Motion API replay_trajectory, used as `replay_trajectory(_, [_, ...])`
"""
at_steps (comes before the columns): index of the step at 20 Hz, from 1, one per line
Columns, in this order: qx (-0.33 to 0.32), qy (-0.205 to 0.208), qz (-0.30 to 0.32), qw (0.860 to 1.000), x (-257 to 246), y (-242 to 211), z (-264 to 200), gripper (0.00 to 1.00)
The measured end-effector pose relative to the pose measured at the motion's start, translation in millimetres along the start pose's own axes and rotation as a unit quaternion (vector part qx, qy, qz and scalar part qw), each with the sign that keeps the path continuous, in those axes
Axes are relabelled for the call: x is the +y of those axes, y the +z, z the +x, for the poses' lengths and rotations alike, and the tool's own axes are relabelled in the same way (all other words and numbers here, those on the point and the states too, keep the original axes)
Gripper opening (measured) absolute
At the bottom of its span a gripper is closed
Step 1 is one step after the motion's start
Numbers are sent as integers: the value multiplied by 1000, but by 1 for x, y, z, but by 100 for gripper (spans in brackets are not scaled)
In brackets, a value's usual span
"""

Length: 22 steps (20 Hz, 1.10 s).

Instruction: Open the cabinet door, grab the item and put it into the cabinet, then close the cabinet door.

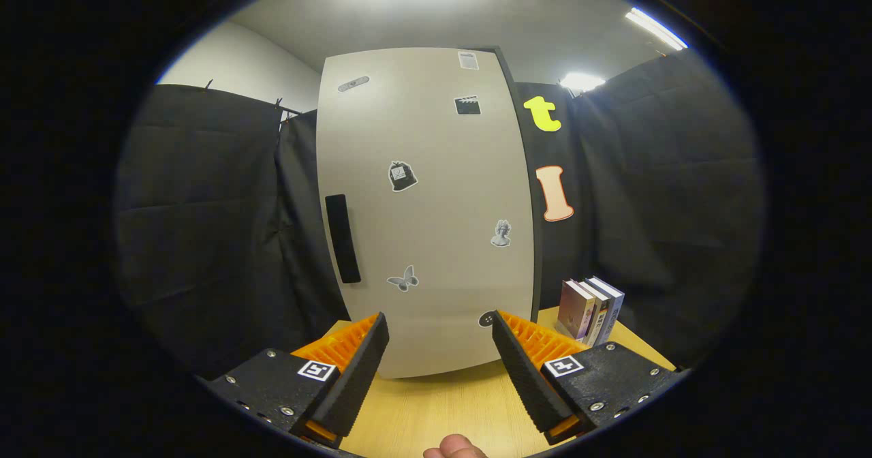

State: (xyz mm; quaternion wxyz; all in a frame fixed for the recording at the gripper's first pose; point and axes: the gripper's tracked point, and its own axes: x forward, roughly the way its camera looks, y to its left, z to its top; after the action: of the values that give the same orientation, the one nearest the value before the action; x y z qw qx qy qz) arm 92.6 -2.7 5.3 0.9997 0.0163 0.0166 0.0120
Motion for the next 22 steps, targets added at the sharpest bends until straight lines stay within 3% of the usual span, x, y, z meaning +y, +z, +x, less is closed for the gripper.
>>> replay_trajectory(22, [7,-4,9,1000,10,5,-3,95])
